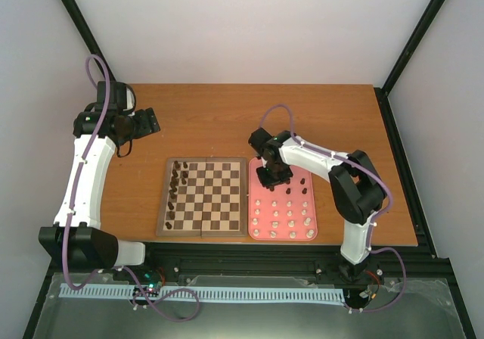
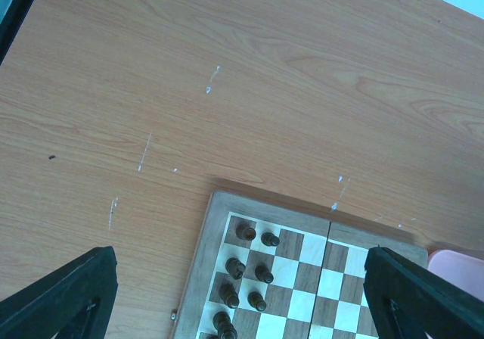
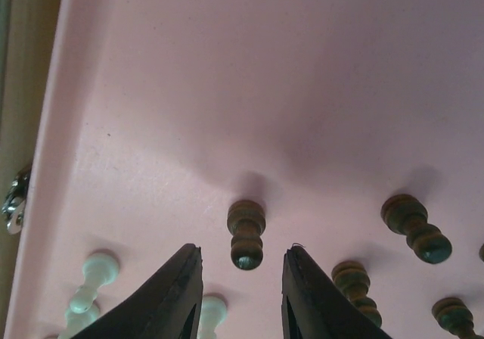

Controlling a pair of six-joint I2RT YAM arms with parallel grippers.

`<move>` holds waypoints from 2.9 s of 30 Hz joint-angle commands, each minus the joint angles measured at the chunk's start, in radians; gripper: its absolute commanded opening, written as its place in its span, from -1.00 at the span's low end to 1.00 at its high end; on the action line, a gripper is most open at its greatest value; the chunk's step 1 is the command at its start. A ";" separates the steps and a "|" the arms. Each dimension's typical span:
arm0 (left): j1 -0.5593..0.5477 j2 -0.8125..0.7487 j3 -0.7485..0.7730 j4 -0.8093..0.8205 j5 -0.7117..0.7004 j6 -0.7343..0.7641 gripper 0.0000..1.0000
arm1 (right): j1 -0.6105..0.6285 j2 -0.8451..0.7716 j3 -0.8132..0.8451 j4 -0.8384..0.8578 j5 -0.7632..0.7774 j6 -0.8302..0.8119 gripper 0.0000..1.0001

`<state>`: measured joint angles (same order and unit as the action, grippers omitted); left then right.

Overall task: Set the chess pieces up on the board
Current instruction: Pick up the chess piece from the storage box, then place the chess piece on the chessboard.

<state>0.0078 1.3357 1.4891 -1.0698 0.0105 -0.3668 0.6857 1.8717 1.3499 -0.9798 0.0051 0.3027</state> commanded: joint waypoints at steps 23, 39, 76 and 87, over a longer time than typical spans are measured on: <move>-0.006 -0.004 0.016 0.007 -0.005 0.006 0.99 | -0.021 0.081 0.022 0.031 -0.008 -0.023 -0.51; -0.006 -0.007 0.016 0.005 -0.008 0.006 1.00 | -0.015 0.038 0.094 -0.039 0.008 -0.012 -0.87; -0.005 -0.073 0.000 0.010 0.031 -0.006 0.99 | 0.418 0.647 1.066 -0.145 -0.140 0.015 -0.87; -0.006 -0.076 -0.008 0.014 0.026 -0.004 1.00 | 0.401 0.661 1.068 -0.086 -0.120 0.013 -0.86</move>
<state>0.0078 1.2797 1.4818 -1.0698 0.0338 -0.3672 1.0931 2.5183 2.3875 -1.0966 -0.1318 0.3050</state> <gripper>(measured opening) 0.998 0.087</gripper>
